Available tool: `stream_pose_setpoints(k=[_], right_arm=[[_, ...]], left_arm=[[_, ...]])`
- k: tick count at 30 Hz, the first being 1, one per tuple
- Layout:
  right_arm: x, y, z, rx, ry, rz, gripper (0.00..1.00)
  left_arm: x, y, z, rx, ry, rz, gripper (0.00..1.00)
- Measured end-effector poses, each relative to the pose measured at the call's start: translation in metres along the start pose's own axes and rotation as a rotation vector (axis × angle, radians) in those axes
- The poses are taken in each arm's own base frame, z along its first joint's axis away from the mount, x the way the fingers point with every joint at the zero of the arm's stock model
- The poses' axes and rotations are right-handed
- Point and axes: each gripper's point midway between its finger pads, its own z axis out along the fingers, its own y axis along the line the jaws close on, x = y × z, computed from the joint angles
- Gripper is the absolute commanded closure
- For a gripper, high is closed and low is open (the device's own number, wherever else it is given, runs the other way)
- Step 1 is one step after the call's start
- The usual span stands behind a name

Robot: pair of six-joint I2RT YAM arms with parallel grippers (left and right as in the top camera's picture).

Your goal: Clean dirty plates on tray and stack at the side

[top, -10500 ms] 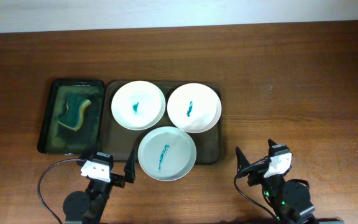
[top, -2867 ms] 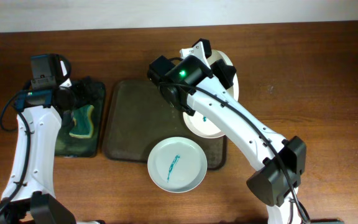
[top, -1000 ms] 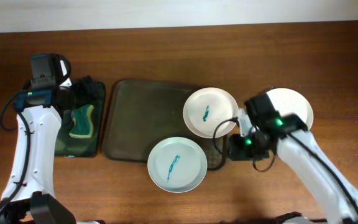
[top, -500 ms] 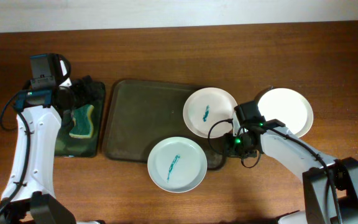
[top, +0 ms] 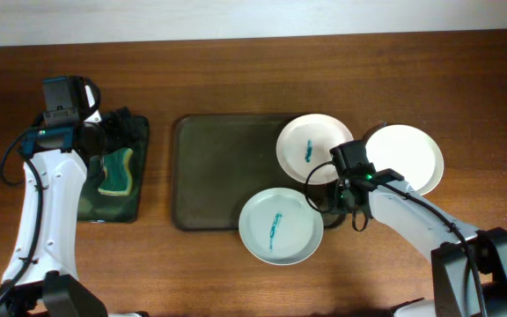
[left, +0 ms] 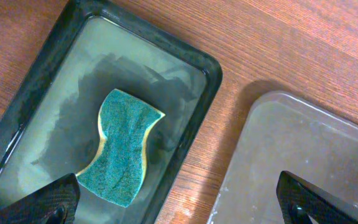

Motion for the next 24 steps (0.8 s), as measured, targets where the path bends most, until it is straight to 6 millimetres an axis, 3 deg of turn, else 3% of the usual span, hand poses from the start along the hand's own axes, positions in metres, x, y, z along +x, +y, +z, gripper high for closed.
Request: stream_pose_setpoints(k=[6, 7, 8, 9, 10, 11, 13, 15, 17, 18, 21, 24], right_arm=[[-0.016, -0.03, -0.004, 0.184, -0.068, -0.086, 0.95], [-0.016, -0.032, -0.004, 0.192, -0.068, -0.09, 0.87], [-0.014, -0.032, -0.005, 0.191, -0.06, -0.092, 0.71], [-0.007, -0.032, -0.005, 0.189, -0.033, -0.107, 0.48], [-0.002, -0.031, -0.007, 0.174, -0.013, -0.114, 0.0], [0.0, -0.029, -0.016, 0.147, -0.018, -0.114, 0.0], [-0.015, -0.023, -0.068, 0.058, -0.163, -0.064, 0.01], [-0.009, -0.022, -0.086, 0.026, -0.177, -0.026, 0.03], [-0.024, -0.015, -0.144, -0.095, -0.373, 0.036, 0.02], [-0.026, -0.009, -0.16, -0.151, -0.419, 0.053, 0.02], [-0.022, 0.01, -0.168, -0.276, -0.41, 0.061, 0.02], [-0.011, 0.03, -0.165, -0.39, -0.338, 0.045, 0.02]], left_arm=[[0.0, 0.0, 0.0, 0.0, 0.0, 0.0, 0.01], [0.0, 0.0, 0.0, 0.0, 0.0, 0.0, 0.01], [0.0, 0.0, 0.0, 0.0, 0.0, 0.0, 0.01], [0.0, 0.0, 0.0, 0.0, 0.0, 0.0, 0.01], [0.0, 0.0, 0.0, 0.0, 0.001, 0.0, 0.01], [0.0, 0.0, 0.0, 0.0, 0.0, 0.0, 0.01], [0.0, 0.0, 0.0, 0.0, 0.0, 0.0, 0.01], [-0.001, 0.0, 0.0, 0.001, -0.003, 0.0, 0.01], [0.0, 0.0, 0.0, 0.0, 0.001, 0.0, 0.01], [0.0, 0.0, 0.0, 0.0, 0.001, -0.007, 0.01], [0.002, -0.002, 0.0, 0.011, 0.009, -0.031, 0.01], [0.026, -0.011, -0.002, 0.07, 0.118, -0.043, 0.01]])
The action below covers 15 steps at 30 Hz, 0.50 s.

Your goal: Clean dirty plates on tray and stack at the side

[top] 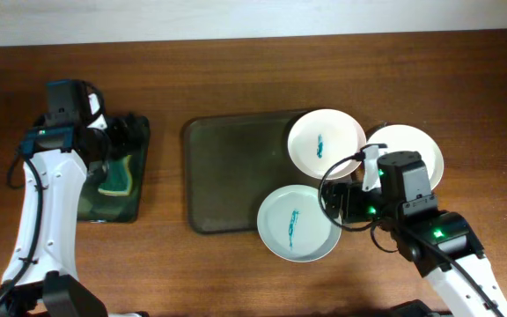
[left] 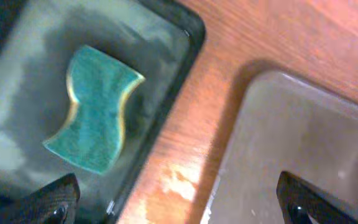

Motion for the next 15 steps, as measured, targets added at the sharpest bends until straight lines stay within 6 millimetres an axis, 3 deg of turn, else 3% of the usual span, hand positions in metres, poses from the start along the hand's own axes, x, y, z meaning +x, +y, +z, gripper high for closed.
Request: stream_pose_setpoints(k=[1, 3, 6, 7, 9, 11, 15], right_arm=[[0.005, 0.004, 0.001, -0.028, 0.029, 0.005, 0.02], [0.012, 0.009, 0.002, -0.06, 0.059, 0.01, 0.02], [0.013, 0.014, 0.002, -0.088, 0.072, 0.012, 0.02], [0.014, 0.014, 0.004, -0.09, 0.081, 0.014, 0.02], [0.017, 0.014, 0.009, -0.087, 0.101, 0.018, 0.02], [0.019, 0.012, 0.014, -0.083, 0.124, 0.023, 0.02], [0.027, 0.009, 0.026, -0.07, 0.179, 0.035, 0.02]], left_arm=[[0.002, -0.003, 0.0, 0.02, 0.011, 0.006, 0.02], [0.004, -0.006, 0.0, 0.023, 0.017, 0.027, 0.23], [0.011, -0.006, 0.006, -0.033, 0.025, 0.127, 0.69], [0.01, -0.007, 0.009, -0.054, 0.021, 0.156, 0.66], [0.011, -0.007, 0.028, -0.108, 0.035, 0.211, 0.87], [0.019, 0.0, 0.054, -0.17, 0.092, 0.253, 0.98], [0.04, 0.014, 0.1, -0.205, 0.225, 0.323, 0.99]])
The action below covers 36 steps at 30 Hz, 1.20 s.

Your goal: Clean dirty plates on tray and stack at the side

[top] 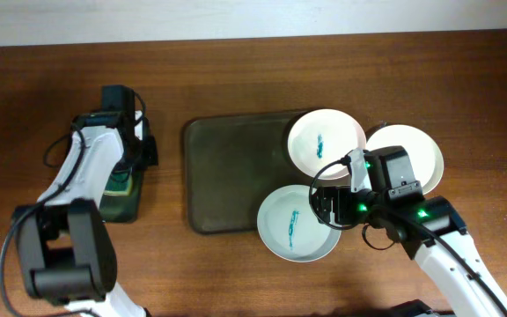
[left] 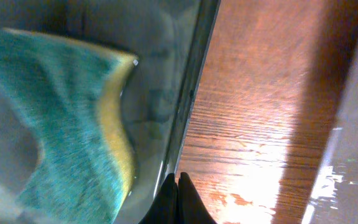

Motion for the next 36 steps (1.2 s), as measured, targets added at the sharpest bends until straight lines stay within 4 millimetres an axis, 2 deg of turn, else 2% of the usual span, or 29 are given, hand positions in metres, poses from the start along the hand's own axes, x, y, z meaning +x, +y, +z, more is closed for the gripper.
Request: stream_pose_setpoints(k=[3, 6, 8, 11, 13, 15, 17, 20, 23, 28, 29, 32, 34, 36], right_arm=[[0.003, -0.003, 0.007, 0.008, 0.03, 0.009, 0.02], [0.004, -0.004, 0.009, 0.011, 0.037, 0.011, 0.02], [0.004, -0.004, 0.009, 0.011, 0.037, 0.011, 0.02], [0.004, -0.004, 0.009, 0.01, 0.038, 0.011, 0.02], [0.004, -0.004, 0.009, 0.011, 0.037, 0.011, 0.02], [0.004, -0.004, 0.009, 0.011, 0.037, 0.011, 0.02], [0.004, -0.003, 0.009, 0.01, 0.037, 0.011, 0.02], [0.004, -0.004, 0.009, 0.01, 0.038, 0.012, 0.02], [0.004, -0.004, 0.009, 0.01, 0.038, 0.011, 0.01], [0.004, -0.004, 0.009, 0.011, 0.038, 0.011, 0.02], [0.004, -0.004, 0.009, 0.011, 0.039, 0.011, 0.02], [0.006, -0.004, 0.009, 0.013, 0.045, 0.013, 0.02], [0.008, -0.005, 0.009, 0.015, 0.055, 0.016, 0.02], [0.008, -0.005, 0.008, 0.016, 0.056, 0.016, 0.02]], left_arm=[[0.004, -0.004, 0.016, 0.005, 0.04, 0.029, 0.92], [0.015, -0.004, 0.037, 0.001, 0.105, 0.057, 0.91], [0.017, -0.004, 0.04, 0.001, 0.113, 0.064, 0.92], [0.022, -0.005, 0.039, 0.008, 0.136, 0.074, 0.82], [0.033, -0.007, 0.035, 0.026, 0.185, 0.079, 0.73], [0.035, -0.009, 0.027, 0.036, 0.208, 0.084, 0.7], [0.025, -0.009, 0.011, 0.039, 0.179, 0.084, 0.66], [0.004, -0.003, -0.019, 0.015, 0.074, 0.087, 0.52], [-0.001, 0.002, -0.025, -0.015, 0.047, 0.105, 0.5], [-0.008, 0.012, -0.02, -0.077, 0.027, 0.119, 0.69], [-0.009, 0.013, -0.016, -0.082, 0.031, 0.122, 0.76], [-0.001, 0.013, 0.008, -0.088, 0.1, 0.139, 0.85], [0.005, 0.011, 0.022, -0.085, 0.137, 0.144, 1.0], [0.006, 0.011, 0.025, -0.082, 0.148, 0.149, 1.0]])
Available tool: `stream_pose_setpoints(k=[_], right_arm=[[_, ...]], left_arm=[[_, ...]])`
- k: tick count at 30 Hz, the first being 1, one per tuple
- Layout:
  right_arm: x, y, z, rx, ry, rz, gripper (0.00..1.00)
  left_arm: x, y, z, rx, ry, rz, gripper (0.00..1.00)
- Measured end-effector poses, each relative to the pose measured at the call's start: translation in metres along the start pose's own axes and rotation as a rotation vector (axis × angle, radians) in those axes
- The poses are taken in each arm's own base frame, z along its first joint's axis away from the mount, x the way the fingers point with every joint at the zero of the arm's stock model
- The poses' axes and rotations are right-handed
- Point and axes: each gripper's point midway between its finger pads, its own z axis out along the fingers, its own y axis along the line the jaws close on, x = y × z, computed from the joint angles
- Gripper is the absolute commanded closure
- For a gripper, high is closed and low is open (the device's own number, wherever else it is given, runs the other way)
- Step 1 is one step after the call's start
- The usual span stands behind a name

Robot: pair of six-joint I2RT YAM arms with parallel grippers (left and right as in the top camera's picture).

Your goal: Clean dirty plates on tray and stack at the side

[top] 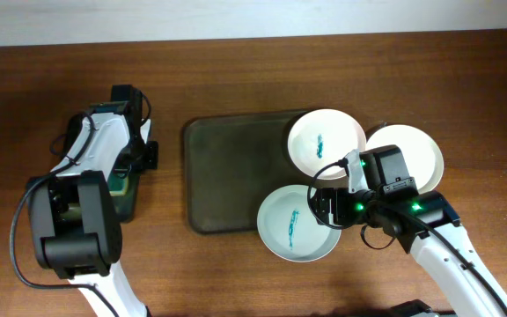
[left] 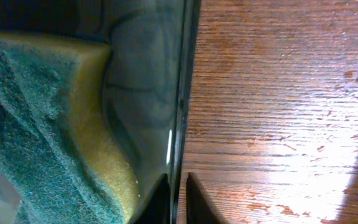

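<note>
The dark tray (top: 227, 176) carries two white plates with blue-green smears at its right end, an upper plate (top: 326, 143) and a lower plate (top: 293, 224). A clean white plate (top: 412, 154) lies on the table just to the right. My right gripper (top: 324, 204) sits at the tray's right edge between the plates, its jaws hard to make out. The green and yellow sponge (left: 36, 124) lies in a dark basin (left: 182, 93) of water. My left gripper (left: 179, 202) is shut on the basin's right wall, one finger on each side.
The basin (top: 117, 207) stands on the wooden table left of the tray, with a strip of bare wood (left: 278, 112) between them. My left arm (top: 104, 141) reaches over the basin's top. A pale wall borders the table's far edge.
My left gripper has come lower and closer to the basin's right wall, and its fingertips now straddle the rim. The tray, plates and right arm stand much as before.
First my left gripper hung open above the sponge while my right gripper was at the tray's right edge. Then the tray and its plates stood a little further right. Later my left fingers were together at the basin's right rim, and now they clamp it.
</note>
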Motion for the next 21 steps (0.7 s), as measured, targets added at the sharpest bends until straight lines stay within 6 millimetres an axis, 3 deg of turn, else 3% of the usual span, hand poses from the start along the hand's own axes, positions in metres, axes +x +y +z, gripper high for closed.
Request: stream_pose_setpoints(k=[13, 21], right_arm=[[0.0, 0.0, 0.0, 0.0, 0.0, 0.0, 0.02], [0.0, 0.0, 0.0, 0.0, 0.0, 0.0, 0.02]], left_arm=[[0.003, -0.02, -0.002, 0.1, 0.013, 0.01, 1.0], [0.003, -0.061, -0.008, 0.112, 0.002, 0.117, 1.0]])
